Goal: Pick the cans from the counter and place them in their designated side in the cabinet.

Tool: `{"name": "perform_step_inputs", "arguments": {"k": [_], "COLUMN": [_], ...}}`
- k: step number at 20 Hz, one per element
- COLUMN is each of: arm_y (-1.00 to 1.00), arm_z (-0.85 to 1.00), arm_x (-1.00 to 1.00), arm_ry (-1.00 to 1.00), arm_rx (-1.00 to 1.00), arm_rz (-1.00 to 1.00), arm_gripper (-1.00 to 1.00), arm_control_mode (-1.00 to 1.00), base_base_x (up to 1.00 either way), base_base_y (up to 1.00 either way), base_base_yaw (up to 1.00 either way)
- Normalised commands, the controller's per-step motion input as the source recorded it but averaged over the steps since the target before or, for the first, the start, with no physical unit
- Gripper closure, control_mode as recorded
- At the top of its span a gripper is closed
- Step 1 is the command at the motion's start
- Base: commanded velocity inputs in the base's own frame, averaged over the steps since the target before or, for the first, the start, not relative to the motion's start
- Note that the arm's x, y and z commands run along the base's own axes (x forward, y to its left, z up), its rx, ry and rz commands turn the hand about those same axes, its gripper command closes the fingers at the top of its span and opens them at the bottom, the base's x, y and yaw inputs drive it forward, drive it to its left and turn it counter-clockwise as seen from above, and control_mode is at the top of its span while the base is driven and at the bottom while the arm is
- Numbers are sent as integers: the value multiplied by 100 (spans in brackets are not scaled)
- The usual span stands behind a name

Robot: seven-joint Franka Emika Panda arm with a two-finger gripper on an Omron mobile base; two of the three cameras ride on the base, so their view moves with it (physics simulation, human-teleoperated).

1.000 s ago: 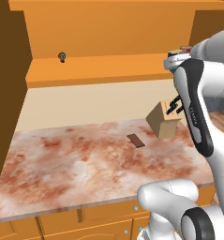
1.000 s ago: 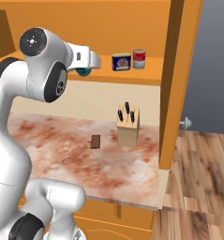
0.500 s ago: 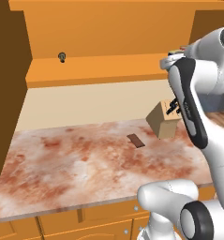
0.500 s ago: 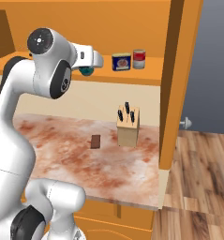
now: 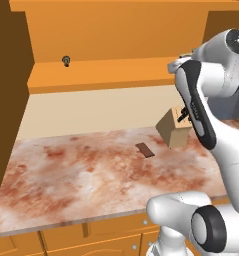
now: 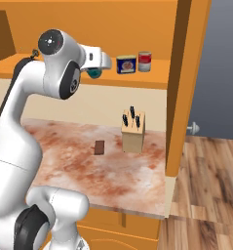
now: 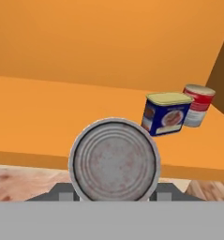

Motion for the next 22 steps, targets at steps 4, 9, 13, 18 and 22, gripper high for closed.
{"name": "perform_step_inputs", "arguments": {"k": [4,9,13,18,22], "arm_y": [-6,-1,-4,-4,-2], "arm_z": [-9,-9,-3,0,-2], "arm_x": [27,28,27,28,28], "arm_ry": [2,2,1,1,1], "arm_rx": [-1,0,0,-1,-1], "arm_rz": [0,0,0,0,0], "arm_gripper": [100,100,100,100,100], "arm_control_mode": [-100,-100,-100,-100,-100], "base_base_x": [0,0,0,0,0], "base_base_y": [0,0,0,0,0], "base_base_yaw": [0,0,0,0,0]}}
